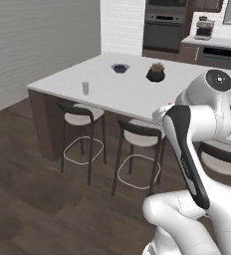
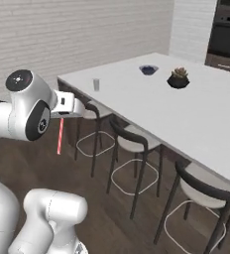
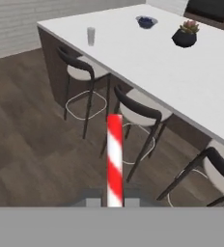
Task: Take a straw from the drawer in front and place it inside the glass cup on the dining counter.
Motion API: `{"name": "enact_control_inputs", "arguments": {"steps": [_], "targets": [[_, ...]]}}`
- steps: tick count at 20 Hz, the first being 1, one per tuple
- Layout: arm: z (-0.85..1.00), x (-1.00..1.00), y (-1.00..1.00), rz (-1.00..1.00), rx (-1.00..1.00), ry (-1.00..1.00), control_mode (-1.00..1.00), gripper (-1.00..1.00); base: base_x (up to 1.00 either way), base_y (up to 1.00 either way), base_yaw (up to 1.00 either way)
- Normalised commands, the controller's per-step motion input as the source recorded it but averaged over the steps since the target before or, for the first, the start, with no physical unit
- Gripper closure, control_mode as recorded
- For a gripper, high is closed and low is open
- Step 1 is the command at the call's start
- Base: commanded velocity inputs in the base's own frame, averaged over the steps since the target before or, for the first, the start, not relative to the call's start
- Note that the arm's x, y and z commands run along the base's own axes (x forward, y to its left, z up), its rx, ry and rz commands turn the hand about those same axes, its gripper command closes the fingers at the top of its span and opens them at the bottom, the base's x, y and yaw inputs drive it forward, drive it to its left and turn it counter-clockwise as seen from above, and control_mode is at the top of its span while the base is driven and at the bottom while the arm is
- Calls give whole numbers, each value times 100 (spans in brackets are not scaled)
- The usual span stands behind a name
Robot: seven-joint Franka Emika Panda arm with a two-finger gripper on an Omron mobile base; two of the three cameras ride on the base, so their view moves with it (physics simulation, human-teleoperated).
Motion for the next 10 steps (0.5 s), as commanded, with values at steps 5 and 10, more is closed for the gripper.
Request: {"name": "enact_control_inputs", "arguments": {"steps": [5, 10], "targets": [[0, 0, 0, 0, 0, 0, 100, 100, 81, 100, -47], [0, 0, 0, 0, 0, 0, 100, 100, 71, 100, -46]]}}
